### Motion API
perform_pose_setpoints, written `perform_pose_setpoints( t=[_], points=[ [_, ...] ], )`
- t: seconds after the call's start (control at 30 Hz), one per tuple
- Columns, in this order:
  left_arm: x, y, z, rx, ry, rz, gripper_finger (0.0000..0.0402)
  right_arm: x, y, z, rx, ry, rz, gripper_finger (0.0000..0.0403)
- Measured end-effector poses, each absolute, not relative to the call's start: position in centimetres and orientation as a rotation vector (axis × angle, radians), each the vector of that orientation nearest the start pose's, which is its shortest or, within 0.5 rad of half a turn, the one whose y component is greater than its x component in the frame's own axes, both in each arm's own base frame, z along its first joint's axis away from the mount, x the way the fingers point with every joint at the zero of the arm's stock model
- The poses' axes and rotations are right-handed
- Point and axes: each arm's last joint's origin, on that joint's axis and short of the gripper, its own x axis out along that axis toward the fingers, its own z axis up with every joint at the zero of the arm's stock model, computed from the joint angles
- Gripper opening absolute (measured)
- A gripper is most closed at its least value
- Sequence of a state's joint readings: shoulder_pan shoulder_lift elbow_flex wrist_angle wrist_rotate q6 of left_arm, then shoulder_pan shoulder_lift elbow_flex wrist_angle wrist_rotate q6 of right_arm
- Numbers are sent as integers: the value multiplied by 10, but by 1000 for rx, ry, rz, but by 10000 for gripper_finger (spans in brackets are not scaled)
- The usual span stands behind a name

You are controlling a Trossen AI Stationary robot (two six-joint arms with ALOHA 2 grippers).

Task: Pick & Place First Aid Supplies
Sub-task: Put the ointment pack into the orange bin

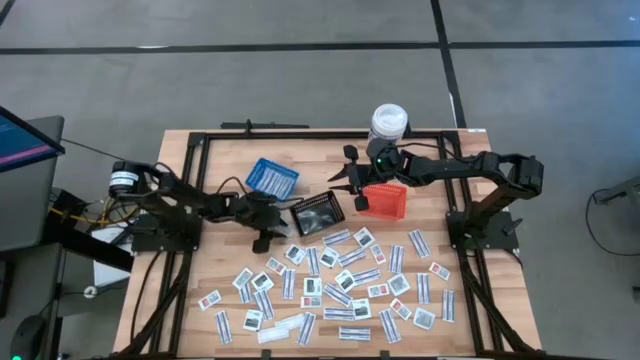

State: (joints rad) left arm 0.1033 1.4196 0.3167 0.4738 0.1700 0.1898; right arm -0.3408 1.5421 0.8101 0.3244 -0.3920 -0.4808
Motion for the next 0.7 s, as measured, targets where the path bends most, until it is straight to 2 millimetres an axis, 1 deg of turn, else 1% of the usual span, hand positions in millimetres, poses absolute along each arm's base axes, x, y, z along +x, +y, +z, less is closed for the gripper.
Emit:
perform_pose_setpoints(
  t=[0.17,0.43,0.53,0.7],
  points=[
    [222,18,122,121,575,-121,132,307,-97,211,-329,360,140,87],
    [221,17,123,123,573,-112,67,307,-97,211,-328,361,140,87],
    [221,17,123,126,571,-102,51,307,-97,211,-328,361,141,87],
    [222,18,124,130,556,-96,35,307,-97,211,-328,361,141,87]
  ],
)
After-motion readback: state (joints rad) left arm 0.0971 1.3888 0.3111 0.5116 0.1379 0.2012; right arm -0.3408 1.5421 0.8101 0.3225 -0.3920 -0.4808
